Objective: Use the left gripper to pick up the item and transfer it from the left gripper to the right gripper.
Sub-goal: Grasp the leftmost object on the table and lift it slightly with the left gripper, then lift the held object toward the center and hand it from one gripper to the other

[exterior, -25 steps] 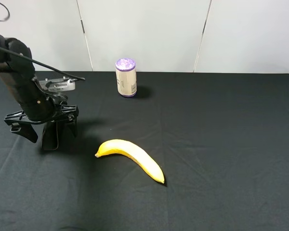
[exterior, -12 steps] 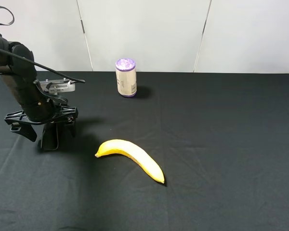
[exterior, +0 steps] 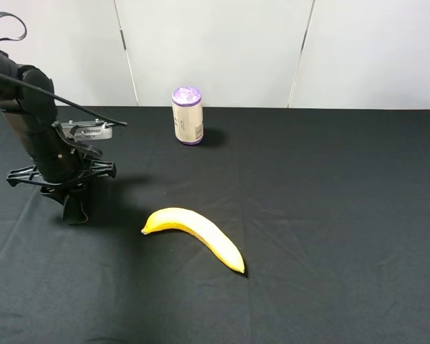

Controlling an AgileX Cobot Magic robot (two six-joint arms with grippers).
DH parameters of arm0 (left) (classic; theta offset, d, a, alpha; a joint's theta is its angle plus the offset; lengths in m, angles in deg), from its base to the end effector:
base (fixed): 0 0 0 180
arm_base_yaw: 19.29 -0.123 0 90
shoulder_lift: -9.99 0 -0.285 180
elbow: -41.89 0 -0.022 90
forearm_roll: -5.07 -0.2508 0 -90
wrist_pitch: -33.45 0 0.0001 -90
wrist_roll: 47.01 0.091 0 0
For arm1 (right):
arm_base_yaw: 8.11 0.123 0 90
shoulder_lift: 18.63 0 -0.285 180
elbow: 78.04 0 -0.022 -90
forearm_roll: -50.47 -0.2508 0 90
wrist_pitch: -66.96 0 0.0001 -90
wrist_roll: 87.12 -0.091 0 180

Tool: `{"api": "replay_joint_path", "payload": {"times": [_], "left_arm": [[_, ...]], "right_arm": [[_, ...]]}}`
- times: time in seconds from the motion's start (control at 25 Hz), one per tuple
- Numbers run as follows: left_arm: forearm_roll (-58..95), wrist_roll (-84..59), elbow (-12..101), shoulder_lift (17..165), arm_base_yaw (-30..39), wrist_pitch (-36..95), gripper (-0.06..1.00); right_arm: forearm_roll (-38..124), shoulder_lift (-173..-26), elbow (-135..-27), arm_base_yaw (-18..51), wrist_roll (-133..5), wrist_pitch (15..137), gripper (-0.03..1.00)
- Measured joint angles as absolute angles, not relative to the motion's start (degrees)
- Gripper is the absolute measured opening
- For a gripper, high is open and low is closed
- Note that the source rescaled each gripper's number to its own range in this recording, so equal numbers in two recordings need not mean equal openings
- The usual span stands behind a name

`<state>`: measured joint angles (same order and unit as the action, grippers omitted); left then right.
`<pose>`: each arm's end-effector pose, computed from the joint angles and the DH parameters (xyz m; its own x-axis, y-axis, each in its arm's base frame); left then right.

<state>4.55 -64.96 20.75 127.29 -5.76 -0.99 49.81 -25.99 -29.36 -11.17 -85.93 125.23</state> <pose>0.3158 -0.0755 0.1129 -0.9902 -0.0714 -0.1197 -0.0679 0.9972 -0.0325 -0.0040 0.0011 0.2803 -0.4117 0.0073 -0.9113 0.0384 0.9992 -0.0094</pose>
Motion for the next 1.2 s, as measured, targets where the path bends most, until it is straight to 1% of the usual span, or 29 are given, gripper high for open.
{"api": "replay_joint_path", "payload": {"times": [0.4,0.64,0.84,1.2], "left_arm": [[4.55,-64.96,20.94,127.32,-5.76,-1.14,0.03],[4.44,-64.96,24.46,126.92,-5.76,-5.26,0.02],[3.42,-64.96,27.08,123.02,-5.76,-8.9,0.02],[2.83,-62.12,27.42,114.08,-5.76,-16.38,0.02]], "right_arm": [[49.81,-25.99,-29.36,-11.17,-85.93,125.17,1.0],[49.81,-25.99,-29.36,-11.17,-85.93,125.17,1.0],[49.81,-25.99,-29.36,-11.17,-85.93,125.17,1.0],[49.81,-25.99,-29.36,-11.17,-85.93,125.17,1.0]]}}
